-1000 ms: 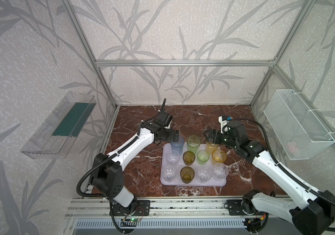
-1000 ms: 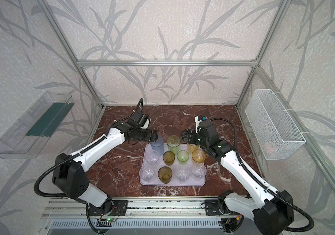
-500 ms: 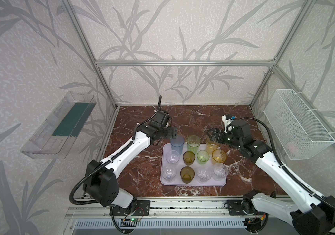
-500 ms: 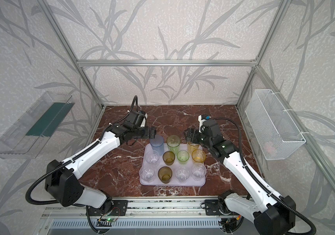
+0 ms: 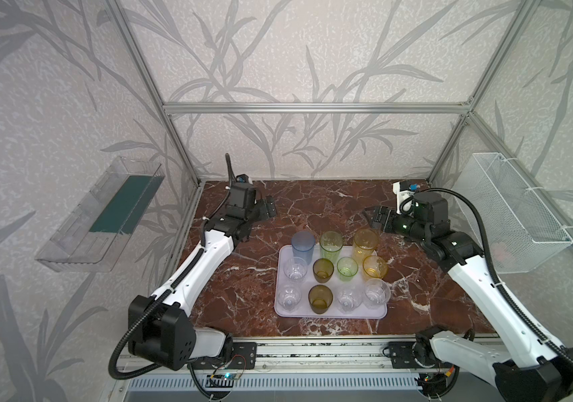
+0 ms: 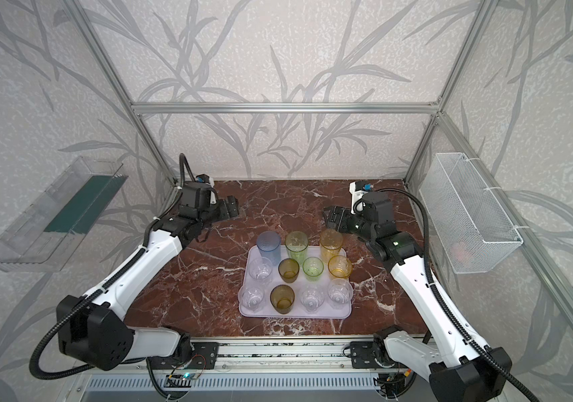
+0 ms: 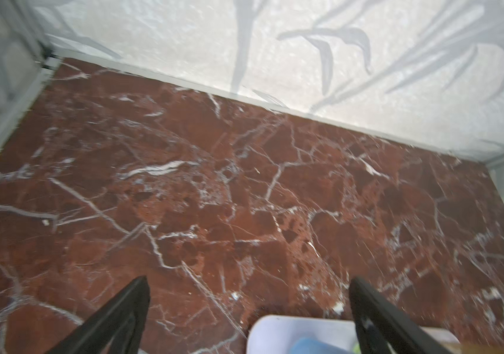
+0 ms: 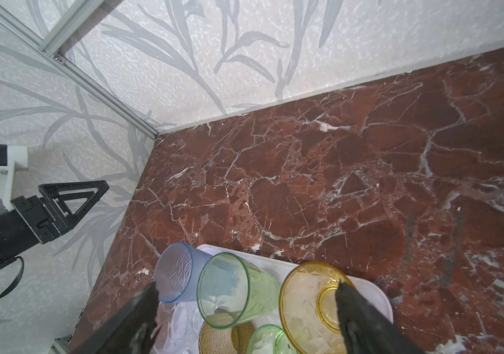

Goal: Place the glasses into the tray
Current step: Place the glass on the tray, then reset both arms

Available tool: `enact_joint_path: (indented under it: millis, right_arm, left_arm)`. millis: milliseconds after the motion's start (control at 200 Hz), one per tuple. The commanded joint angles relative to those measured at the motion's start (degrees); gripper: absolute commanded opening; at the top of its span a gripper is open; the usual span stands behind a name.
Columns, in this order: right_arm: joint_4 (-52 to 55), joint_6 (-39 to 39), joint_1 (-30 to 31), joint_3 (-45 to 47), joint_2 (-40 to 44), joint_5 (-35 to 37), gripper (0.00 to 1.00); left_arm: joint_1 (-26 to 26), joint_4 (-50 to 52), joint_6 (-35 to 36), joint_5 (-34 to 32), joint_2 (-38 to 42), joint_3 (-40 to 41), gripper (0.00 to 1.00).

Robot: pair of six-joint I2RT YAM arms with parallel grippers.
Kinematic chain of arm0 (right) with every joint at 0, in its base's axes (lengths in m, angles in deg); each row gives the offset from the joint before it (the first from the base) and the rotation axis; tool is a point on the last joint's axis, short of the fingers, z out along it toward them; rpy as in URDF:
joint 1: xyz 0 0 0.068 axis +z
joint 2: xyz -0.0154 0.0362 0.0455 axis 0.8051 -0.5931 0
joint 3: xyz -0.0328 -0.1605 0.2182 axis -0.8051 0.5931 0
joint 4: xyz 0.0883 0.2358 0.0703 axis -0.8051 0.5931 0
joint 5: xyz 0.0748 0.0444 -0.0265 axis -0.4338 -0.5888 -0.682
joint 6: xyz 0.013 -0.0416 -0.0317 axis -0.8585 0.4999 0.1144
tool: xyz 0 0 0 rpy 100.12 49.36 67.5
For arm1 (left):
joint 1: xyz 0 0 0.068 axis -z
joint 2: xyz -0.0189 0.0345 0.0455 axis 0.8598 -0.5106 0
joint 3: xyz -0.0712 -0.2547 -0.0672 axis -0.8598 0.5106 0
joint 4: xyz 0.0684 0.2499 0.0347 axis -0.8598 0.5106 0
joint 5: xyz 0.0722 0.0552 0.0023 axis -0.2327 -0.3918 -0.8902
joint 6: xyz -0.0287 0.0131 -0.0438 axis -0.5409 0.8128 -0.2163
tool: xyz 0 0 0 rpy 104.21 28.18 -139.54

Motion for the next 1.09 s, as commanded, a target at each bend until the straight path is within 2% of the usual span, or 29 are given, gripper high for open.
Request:
enact_joint_path:
  millis: [0,125,235,460,650,760,810,895,945,1090]
  right_arm:
    - [3.49,4.6,-1.28,-1.16,1.44,1.95,0.92]
    - [2.34,4.7,-4.14,1.77,3.83,5.67,0.95]
    - [2.03,4.98,-5.86,3.65,5.4,9.3,0.98]
    - [-1.01,6.89,-7.93,6.91,7.13,19.18,0.99]
    - [-10.03,8.06,-8.6,13.12,7.21,24.67,0.99]
    - [-16.34,8.82,-8.68,18.69,7.6,27.54,0.99]
    - [-17.18,9.32,-8.77,19.93,7.95,28.67,0.99]
    - [-19.85,10.64,-8.76,23.01,9.19,31.36,0.99]
    - [-22.73,11.58,-8.92,25.11,9.99,32.76,0.99]
    - [-29.43,14.19,-9.64,29.23,10.19,35.26,0.99]
  left_arm:
    - [-0.21,-6.29,2.18,-4.51,0.75,3.0,0.99]
    - [-2.42,-11.55,3.23,-8.93,0.99,8.38,0.99]
    - [-4.78,-17.74,3.77,-8.34,1.69,13.73,0.99]
    - [-7.85,-22.18,8.61,-9.37,-0.14,18.72,0.99]
    - [-10.3,-27.64,12.67,-9.68,-4.49,21.08,0.99]
    - [-10.86,-34.57,12.32,-12.69,-5.27,25.46,0.99]
    - [-11.18,-33.01,12.2,-11.81,-4.37,25.64,0.99]
    - [-11.32,-39.43,14.29,-11.53,-3.69,28.91,0.99]
    - [-11.64,-37.8,13.56,-10.96,-2.85,29.01,0.99]
    - [-11.78,-44.14,15.31,-6.77,-0.13,33.5,0.99]
